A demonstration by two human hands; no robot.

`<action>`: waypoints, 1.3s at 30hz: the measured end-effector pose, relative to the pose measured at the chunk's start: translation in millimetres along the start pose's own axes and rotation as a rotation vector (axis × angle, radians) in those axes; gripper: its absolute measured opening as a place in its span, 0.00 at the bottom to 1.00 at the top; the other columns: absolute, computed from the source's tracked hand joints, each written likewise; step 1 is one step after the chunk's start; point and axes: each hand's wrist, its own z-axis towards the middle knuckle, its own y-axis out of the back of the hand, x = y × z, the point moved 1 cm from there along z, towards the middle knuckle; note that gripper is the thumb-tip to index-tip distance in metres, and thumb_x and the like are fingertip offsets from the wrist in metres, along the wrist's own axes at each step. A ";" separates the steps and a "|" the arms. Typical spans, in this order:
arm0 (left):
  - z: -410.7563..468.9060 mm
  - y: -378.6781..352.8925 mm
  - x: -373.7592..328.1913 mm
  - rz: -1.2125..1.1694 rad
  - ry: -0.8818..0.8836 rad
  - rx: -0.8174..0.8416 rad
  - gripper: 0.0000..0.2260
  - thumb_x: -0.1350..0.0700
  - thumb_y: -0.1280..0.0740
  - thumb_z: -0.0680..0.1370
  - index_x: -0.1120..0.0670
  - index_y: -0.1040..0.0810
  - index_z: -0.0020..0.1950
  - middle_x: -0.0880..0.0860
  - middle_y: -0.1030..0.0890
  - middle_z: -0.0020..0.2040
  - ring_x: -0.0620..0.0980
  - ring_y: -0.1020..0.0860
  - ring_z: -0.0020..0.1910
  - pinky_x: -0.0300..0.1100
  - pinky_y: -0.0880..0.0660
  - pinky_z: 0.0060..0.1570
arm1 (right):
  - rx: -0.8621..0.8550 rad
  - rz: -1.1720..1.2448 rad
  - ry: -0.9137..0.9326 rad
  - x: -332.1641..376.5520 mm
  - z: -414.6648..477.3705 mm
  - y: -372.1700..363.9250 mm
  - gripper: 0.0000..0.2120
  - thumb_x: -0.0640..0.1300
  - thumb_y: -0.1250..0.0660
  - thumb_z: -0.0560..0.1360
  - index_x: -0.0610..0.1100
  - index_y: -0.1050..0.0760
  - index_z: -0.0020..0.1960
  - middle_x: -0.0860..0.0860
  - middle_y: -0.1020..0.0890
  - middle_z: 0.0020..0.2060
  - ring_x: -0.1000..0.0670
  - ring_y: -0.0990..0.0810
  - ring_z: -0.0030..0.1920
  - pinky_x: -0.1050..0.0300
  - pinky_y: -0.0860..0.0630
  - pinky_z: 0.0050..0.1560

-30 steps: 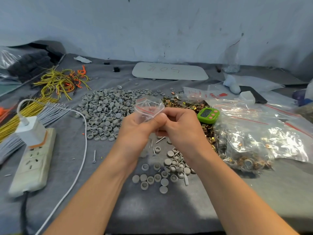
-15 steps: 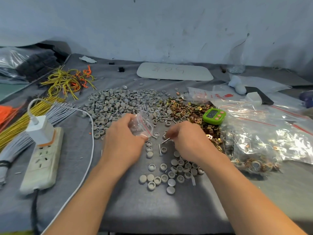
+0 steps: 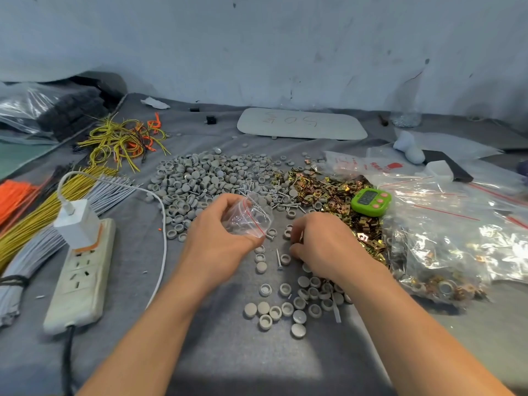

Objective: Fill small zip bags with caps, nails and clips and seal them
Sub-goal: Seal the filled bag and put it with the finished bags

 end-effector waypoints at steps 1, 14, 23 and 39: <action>1.3 0.1 0.3 -0.002 -0.001 -0.005 0.20 0.54 0.18 0.67 0.39 0.21 0.51 0.38 0.16 0.46 0.39 0.18 0.42 0.29 0.25 0.38 | -0.013 -0.012 0.010 0.2 0.9 -0.6 0.04 0.45 0.27 0.77 0.49 0.19 0.51 0.47 0.16 0.45 0.42 0.17 0.48 0.47 0.18 0.51; 3.6 1.0 7.8 0.030 -0.013 -0.010 0.20 0.48 0.20 0.65 0.38 0.22 0.53 0.38 0.16 0.46 0.39 0.18 0.42 0.43 0.21 0.44 | 0.011 -0.072 0.046 7.8 3.6 -2.0 0.12 0.35 0.35 0.77 0.48 0.19 0.54 0.46 0.15 0.49 0.41 0.16 0.49 0.49 0.18 0.50; -4.1 -6.6 -1.5 0.120 -0.035 0.015 0.22 0.41 0.22 0.62 0.35 0.24 0.53 0.34 0.19 0.47 0.34 0.21 0.46 0.37 0.25 0.44 | -0.351 0.573 0.041 7.3 -11.6 17.2 0.11 0.41 0.28 0.78 0.53 0.16 0.40 0.56 0.16 0.32 0.60 0.20 0.31 0.66 0.25 0.33; -4.9 -25.6 -22.2 0.080 -0.116 0.076 0.25 0.56 0.19 0.64 0.39 0.22 0.55 0.40 0.17 0.47 0.39 0.19 0.43 0.31 0.27 0.35 | -0.270 0.699 0.290 27.2 -33.9 24.4 0.10 0.37 0.27 0.72 0.51 0.12 0.42 0.60 0.13 0.34 0.60 0.15 0.38 0.62 0.19 0.41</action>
